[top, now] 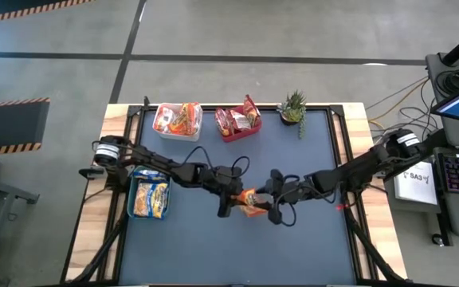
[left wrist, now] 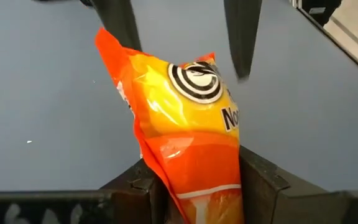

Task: Sort Maruchan noodles
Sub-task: Put the orange noodle pack into the white bin

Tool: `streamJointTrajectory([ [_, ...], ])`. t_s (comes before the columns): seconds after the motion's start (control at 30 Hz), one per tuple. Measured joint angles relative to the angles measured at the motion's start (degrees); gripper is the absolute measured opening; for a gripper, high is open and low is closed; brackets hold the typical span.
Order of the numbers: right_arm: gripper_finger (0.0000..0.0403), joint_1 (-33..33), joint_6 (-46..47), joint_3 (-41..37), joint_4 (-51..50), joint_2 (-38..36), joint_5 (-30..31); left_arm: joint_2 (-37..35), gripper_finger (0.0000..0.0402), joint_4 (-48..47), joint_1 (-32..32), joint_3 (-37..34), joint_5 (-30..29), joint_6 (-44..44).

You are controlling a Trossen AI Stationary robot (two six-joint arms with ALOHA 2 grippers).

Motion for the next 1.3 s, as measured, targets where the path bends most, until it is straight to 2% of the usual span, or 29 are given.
streamJointTrajectory([
  [0.2,0.0256,0.0,-1.3,0.1,-5.2,-7.0,3.3,-4.0,0.0126,-5.4,-1.0,-0.1,-0.5,2.1],
  [0.3,0.0263,0.0,-2.5,0.1,-8.3,-10.8,6.6,-8.4,0.0126,-10.7,-1.0,-0.1,-0.6,3.0],
  [0.37,0.0266,0.0,-3.7,0.1,-10.2,-13.3,8.6,-11.9,0.0127,-15.1,-1.0,0.0,-2.9,4.0],
  [0.53,0.0264,0.0,-6.5,0.1,-10.2,-17.6,11.7,-22.6,0.0127,-28.5,-0.2,0.1,-17.3,6.4],
  [0.73,0.0258,-0.2,-10.0,0.2,-10.3,-19.5,14.1,-34.6,0.0127,-44.2,2.7,0.1,-40.3,5.5],
  [0.93,0.0261,-0.9,-11.9,0.2,-8.5,-18.8,15.2,-42.5,0.0127,-49.5,11.6,0.0,-50.4,-1.0],
  [1.17,0.0254,-1.3,-11.8,0.2,-8.7,-18.3,15.2,-44.4,0.0127,-54.5,26.0,0.0,-51.2,-9.3],
  [1.3,0.0256,-1.3,-12.3,0.2,-8.6,-18.3,15.2,-42.4,0.0127,-55.2,32.7,-0.1,-43.9,-10.7],
])
